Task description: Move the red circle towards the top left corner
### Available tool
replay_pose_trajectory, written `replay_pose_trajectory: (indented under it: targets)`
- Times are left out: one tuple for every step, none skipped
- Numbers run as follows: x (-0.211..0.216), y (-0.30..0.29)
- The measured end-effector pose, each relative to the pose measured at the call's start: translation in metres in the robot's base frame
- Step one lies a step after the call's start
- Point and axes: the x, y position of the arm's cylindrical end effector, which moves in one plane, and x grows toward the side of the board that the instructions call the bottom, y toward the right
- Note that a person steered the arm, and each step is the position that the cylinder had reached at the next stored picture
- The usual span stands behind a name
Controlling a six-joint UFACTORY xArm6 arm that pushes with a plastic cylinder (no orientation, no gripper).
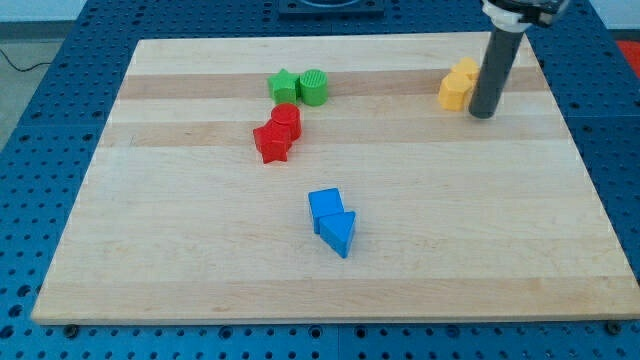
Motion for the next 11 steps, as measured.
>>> replay_pose_trajectory:
  targets:
    - [0.028,-0.020]
    - [0.048,-0.075]
    - [0.047,-0.132]
    - [0.039,-0.191]
    - [0.018,-0.238]
    - [-0.006,-0.281]
    - [-0.009,-0.323]
    - [-0.012,-0.329]
    - [-0.035,-0.347]
    - [-0.029,-0.356]
    - [-0.039,-0.377]
